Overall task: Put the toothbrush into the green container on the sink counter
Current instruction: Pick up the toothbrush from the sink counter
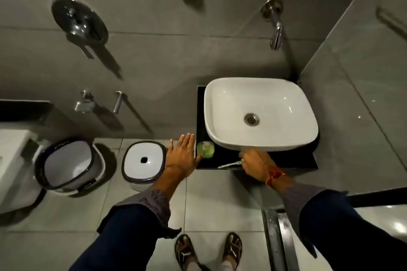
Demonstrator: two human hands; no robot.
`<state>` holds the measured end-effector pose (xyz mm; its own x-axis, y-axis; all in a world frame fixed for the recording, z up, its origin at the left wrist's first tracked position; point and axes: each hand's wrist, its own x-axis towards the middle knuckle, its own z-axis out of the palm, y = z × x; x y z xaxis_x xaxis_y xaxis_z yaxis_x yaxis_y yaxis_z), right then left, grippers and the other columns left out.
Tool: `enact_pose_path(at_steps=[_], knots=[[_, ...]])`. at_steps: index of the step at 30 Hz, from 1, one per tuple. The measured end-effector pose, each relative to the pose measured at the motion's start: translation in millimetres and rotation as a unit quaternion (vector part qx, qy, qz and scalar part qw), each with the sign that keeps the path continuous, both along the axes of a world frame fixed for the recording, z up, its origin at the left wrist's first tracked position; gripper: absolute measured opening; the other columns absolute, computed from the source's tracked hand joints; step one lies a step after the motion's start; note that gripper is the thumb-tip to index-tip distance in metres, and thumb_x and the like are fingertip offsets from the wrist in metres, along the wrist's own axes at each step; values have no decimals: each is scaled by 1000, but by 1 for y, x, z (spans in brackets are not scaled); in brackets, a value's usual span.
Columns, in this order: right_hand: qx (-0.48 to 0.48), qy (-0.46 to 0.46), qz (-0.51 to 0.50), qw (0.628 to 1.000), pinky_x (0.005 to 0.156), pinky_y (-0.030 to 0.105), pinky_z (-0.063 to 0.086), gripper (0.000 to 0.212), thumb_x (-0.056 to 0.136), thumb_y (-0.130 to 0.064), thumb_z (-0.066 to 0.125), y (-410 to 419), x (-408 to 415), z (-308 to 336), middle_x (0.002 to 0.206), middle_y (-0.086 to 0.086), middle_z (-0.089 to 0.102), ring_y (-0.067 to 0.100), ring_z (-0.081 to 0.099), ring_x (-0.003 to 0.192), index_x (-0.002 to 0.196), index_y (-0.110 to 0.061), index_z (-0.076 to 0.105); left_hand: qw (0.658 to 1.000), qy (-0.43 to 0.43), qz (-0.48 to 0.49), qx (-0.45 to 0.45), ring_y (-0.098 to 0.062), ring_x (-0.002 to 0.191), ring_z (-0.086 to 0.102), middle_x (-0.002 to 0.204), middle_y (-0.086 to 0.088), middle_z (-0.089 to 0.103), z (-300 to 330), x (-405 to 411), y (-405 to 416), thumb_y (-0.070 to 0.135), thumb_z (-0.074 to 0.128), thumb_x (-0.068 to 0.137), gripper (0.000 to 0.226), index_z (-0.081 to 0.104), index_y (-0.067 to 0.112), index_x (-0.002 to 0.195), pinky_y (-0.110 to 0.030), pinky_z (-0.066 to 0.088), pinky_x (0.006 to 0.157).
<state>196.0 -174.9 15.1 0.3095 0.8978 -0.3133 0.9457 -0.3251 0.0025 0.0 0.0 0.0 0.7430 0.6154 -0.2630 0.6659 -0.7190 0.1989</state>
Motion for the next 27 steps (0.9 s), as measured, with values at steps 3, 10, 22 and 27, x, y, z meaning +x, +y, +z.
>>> enact_pose_path(at_steps=[3, 10, 22, 27], knots=[[-24, 15, -43, 999, 87, 41, 54, 38, 90, -19, 54, -18, 11, -32, 138, 2, 58, 30, 62, 116, 128, -19, 59, 1000, 26, 0, -14, -23, 156, 6, 170, -5, 8, -23, -5, -5, 57, 33, 103, 77, 6, 15, 161, -55, 9, 125], [-24, 6, -98, 995, 80, 42, 57, 45, 92, -22, 58, -20, 22, -74, 145, 1, 52, 34, 68, 106, 136, -19, 51, 1000, -6, -3, -10, -22, 157, 3, 170, -4, 4, -55, -2, -9, 58, 33, 102, 79, 2, 16, 161, -53, 10, 126], [22, -3, -92, 996, 75, 38, 57, 29, 95, -21, 54, -14, 21, -89, 122, 3, 61, 25, 66, 105, 123, -18, 60, 999, -40, -13, -20, -20, 156, -2, 170, -1, -4, -72, 3, -15, 60, 31, 102, 82, -7, 17, 161, -52, 9, 126], [186, 45, -52, 980, 55, 34, 57, 22, 73, -21, 75, -16, 7, -59, 90, 4, 67, 25, 67, 90, 93, -13, 70, 999, -46, -9, -24, -20, 157, 0, 170, -1, -2, -69, 5, -17, 58, 33, 102, 81, -6, 18, 161, -54, 11, 126]])
